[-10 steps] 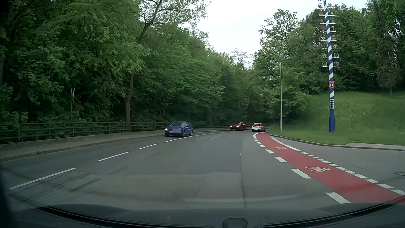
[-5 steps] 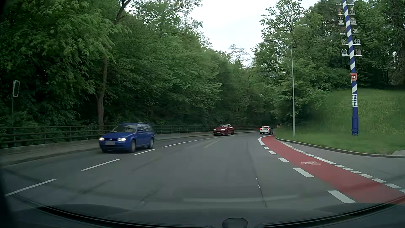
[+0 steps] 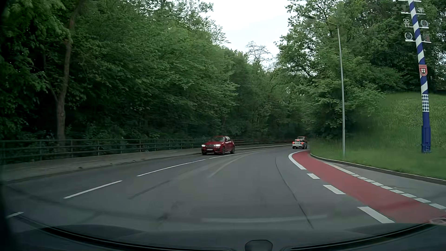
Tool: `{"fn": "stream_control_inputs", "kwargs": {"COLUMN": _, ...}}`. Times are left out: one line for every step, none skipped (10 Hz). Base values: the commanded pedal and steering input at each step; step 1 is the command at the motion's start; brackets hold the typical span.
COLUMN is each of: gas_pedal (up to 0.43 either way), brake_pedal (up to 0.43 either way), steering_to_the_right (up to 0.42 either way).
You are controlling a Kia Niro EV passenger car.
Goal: Follow the waypoints while adhering to traffic rules and regulations
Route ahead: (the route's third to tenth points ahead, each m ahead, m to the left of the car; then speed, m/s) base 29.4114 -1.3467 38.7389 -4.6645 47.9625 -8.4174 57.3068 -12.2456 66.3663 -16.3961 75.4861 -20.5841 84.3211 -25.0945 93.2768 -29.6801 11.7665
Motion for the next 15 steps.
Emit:
{"fn": "stream_control_inputs", "kwargs": {"gas_pedal": 0.020, "brake_pedal": 0.000, "steering_to_the_right": 0.033}}
{"fn": "stream_control_inputs", "kwargs": {"gas_pedal": 0.020, "brake_pedal": 0.000, "steering_to_the_right": 0.034}}
{"fn": "stream_control_inputs", "kwargs": {"gas_pedal": 0.008, "brake_pedal": 0.000, "steering_to_the_right": 0.034}}
{"fn": "stream_control_inputs", "kwargs": {"gas_pedal": 0.008, "brake_pedal": 0.000, "steering_to_the_right": 0.034}}
{"fn": "stream_control_inputs", "kwargs": {"gas_pedal": 0.000, "brake_pedal": 0.000, "steering_to_the_right": 0.034}}
{"fn": "stream_control_inputs", "kwargs": {"gas_pedal": 0.000, "brake_pedal": 0.000, "steering_to_the_right": 0.034}}
{"fn": "stream_control_inputs", "kwargs": {"gas_pedal": 0.000, "brake_pedal": 0.000, "steering_to_the_right": 0.034}}
{"fn": "stream_control_inputs", "kwargs": {"gas_pedal": 0.000, "brake_pedal": 0.000, "steering_to_the_right": 0.034}}
{"fn": "stream_control_inputs", "kwargs": {"gas_pedal": 0.000, "brake_pedal": 0.000, "steering_to_the_right": 0.036}}
{"fn": "stream_control_inputs", "kwargs": {"gas_pedal": 0.000, "brake_pedal": 0.000, "steering_to_the_right": 0.039}}
{"fn": "stream_control_inputs", "kwargs": {"gas_pedal": 0.000, "brake_pedal": 0.000, "steering_to_the_right": 0.045}}
{"fn": "stream_control_inputs", "kwargs": {"gas_pedal": 0.000, "brake_pedal": 0.000, "steering_to_the_right": 0.050}}
{"fn": "stream_control_inputs", "kwargs": {"gas_pedal": 0.000, "brake_pedal": 0.000, "steering_to_the_right": 0.054}}
{"fn": "stream_control_inputs", "kwargs": {"gas_pedal": 0.000, "brake_pedal": 0.000, "steering_to_the_right": 0.054}}
{"fn": "stream_control_inputs", "kwargs": {"gas_pedal": 0.000, "brake_pedal": 0.000, "steering_to_the_right": 0.054}}
